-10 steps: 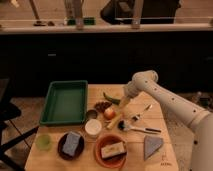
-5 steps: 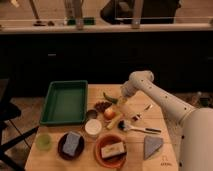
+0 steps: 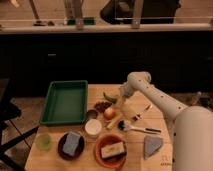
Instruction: Place pepper in tray
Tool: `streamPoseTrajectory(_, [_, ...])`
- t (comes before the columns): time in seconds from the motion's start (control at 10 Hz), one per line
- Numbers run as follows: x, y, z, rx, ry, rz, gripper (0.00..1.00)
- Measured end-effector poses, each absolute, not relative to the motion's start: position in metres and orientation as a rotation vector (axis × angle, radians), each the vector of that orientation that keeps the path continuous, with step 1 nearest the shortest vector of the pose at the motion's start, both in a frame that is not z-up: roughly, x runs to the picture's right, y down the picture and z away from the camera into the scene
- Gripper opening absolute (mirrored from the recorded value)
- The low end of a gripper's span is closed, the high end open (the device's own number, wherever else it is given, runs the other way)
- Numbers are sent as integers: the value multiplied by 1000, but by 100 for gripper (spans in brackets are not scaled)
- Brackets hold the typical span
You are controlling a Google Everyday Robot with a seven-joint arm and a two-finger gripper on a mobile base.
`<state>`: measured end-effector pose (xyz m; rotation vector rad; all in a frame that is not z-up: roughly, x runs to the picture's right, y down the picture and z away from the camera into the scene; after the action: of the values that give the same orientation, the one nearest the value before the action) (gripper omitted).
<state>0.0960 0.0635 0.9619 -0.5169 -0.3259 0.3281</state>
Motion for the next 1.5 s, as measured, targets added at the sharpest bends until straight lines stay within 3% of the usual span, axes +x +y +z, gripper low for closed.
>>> streamPoseTrajectory(0.3, [97, 68, 968, -538, -319, 325, 79])
streamPoseTrajectory(0.4, [96, 69, 969, -545, -318, 320, 73])
streamPoseTrajectory(1.1, [96, 79, 970, -578, -315, 295, 4])
streamPoseTrajectory(1.5, [100, 80, 968, -573, -307, 293, 0])
